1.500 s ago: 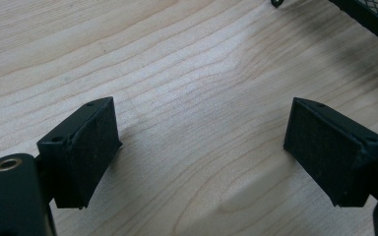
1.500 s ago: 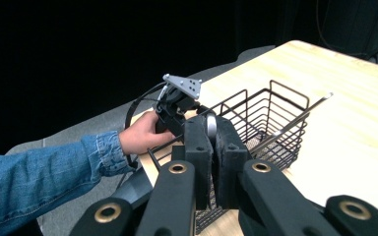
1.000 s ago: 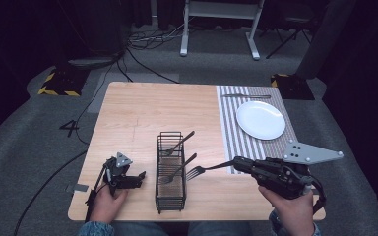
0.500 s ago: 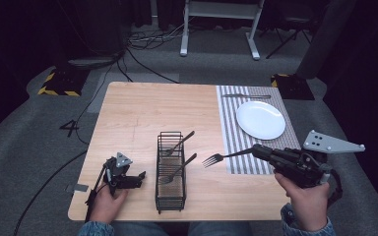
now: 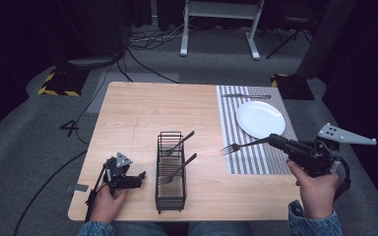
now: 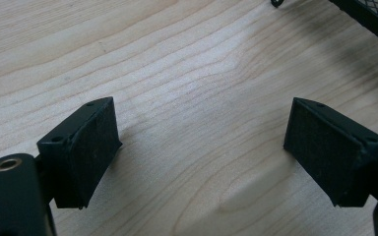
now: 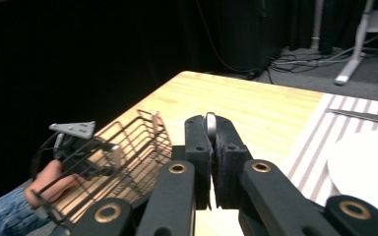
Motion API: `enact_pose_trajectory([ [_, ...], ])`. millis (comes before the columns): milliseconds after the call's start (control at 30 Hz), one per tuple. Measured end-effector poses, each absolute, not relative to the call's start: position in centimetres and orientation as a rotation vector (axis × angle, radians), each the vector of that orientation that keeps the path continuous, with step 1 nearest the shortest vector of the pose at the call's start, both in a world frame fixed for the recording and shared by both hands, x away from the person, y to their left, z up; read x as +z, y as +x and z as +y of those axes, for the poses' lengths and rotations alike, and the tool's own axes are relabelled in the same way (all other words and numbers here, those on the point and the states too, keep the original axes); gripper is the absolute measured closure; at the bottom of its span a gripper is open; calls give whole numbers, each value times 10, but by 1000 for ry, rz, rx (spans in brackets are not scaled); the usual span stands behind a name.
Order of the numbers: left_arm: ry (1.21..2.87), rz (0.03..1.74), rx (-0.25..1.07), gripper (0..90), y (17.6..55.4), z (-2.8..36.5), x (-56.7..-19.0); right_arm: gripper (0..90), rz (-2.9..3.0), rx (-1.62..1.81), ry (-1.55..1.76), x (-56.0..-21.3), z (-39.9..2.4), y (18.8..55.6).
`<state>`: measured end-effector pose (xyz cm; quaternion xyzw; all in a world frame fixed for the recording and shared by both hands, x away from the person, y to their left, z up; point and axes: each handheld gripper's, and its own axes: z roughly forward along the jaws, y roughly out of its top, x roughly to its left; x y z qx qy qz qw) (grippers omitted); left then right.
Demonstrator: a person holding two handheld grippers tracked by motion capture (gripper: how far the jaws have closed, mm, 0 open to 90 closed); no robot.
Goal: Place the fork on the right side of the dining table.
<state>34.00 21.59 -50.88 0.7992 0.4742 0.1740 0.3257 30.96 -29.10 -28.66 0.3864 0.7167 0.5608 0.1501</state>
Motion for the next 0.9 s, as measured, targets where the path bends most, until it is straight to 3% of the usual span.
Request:
enact_pose_trajectory([
  [900,2095,1243,456,134,340,216,-509,867,1959,1470,1305,-304,-329,370],
])
